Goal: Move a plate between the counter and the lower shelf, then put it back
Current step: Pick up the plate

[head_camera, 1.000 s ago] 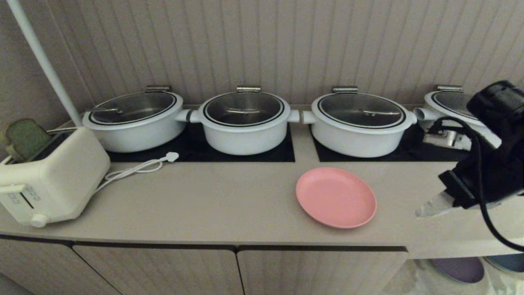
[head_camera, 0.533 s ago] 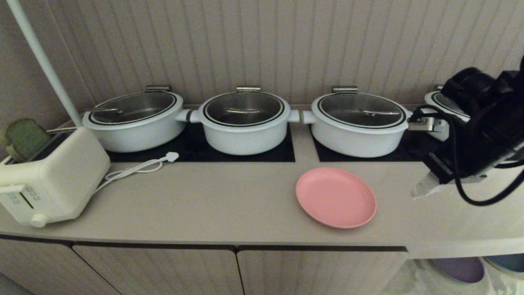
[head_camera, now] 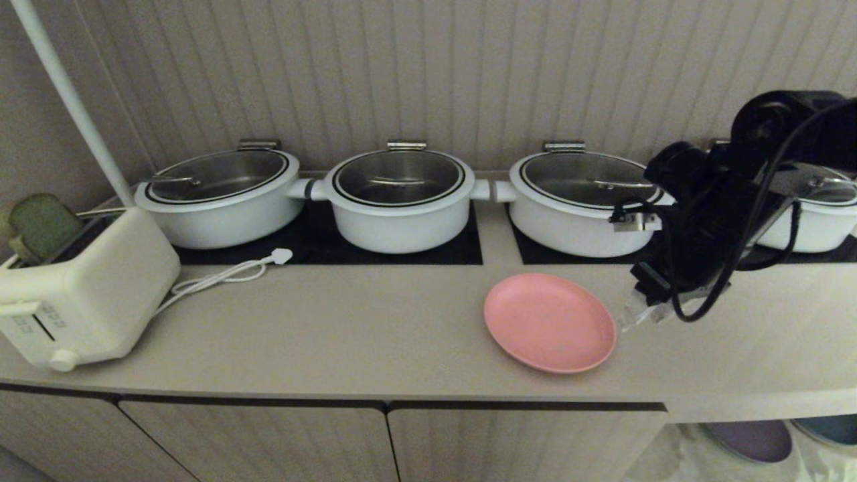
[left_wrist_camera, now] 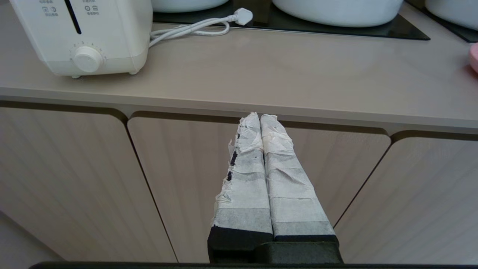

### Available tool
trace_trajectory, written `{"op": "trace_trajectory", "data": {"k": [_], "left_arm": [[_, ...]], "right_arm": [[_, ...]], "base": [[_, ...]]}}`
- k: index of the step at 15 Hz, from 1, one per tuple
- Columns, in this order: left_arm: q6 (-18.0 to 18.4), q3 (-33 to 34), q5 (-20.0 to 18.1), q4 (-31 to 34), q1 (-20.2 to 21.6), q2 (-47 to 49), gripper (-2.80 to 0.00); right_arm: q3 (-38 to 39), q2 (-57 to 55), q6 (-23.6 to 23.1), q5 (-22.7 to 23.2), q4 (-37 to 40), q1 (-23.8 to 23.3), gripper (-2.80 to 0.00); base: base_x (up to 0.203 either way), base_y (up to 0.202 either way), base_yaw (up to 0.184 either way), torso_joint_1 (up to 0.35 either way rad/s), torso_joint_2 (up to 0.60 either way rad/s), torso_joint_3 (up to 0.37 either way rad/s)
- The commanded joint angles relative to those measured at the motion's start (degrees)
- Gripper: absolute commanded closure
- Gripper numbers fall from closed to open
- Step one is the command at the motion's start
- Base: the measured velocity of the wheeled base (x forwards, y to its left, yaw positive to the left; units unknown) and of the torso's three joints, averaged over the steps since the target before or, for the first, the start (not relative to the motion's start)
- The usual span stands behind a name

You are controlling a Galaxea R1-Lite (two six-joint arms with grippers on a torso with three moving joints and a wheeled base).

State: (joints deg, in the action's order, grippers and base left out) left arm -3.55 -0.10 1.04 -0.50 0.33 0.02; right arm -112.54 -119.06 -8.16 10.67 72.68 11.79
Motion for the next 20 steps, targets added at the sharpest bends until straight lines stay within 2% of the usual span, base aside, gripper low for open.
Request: {"op": "trace_trajectory", "data": {"k": [1, 3, 4, 8, 11, 16, 20], "left_arm": [[-0.1, 0.0, 0.0, 0.0, 0.0, 0.1, 0.00], [-0.1, 0.0, 0.0, 0.0, 0.0, 0.1, 0.00], [-0.1, 0.0, 0.0, 0.0, 0.0, 0.1, 0.00], [-0.1, 0.0, 0.0, 0.0, 0.0, 0.1, 0.00], [-0.1, 0.0, 0.0, 0.0, 0.0, 0.1, 0.00], [-0.1, 0.0, 0.0, 0.0, 0.0, 0.1, 0.00], [-0.1, 0.0, 0.0, 0.0, 0.0, 0.1, 0.00]], "right_arm": [[-0.1, -3.2, 0.0, -0.6, -1.1, 1.2, -2.80], [-0.1, -5.1, 0.1, -4.5, -1.2, 1.1, -2.80], [-0.1, -5.9, 0.1, -4.8, -1.6, 0.9, -2.80], [-0.1, -9.1, 1.2, -5.0, -6.2, 0.9, -2.80], [-0.1, -10.3, 6.4, -4.9, -9.6, 1.0, -2.80], [-0.1, -11.1, 10.6, -5.0, -10.7, 1.0, -2.80], [-0.1, -11.6, 11.0, -5.0, -13.4, 0.8, -2.80]], "base": [[0.000, 0.000, 0.000, 0.000, 0.00, 0.000], [0.000, 0.000, 0.000, 0.000, 0.00, 0.000], [0.000, 0.000, 0.000, 0.000, 0.00, 0.000], [0.000, 0.000, 0.000, 0.000, 0.00, 0.000], [0.000, 0.000, 0.000, 0.000, 0.00, 0.000], [0.000, 0.000, 0.000, 0.000, 0.00, 0.000], [0.000, 0.000, 0.000, 0.000, 0.00, 0.000]]}}
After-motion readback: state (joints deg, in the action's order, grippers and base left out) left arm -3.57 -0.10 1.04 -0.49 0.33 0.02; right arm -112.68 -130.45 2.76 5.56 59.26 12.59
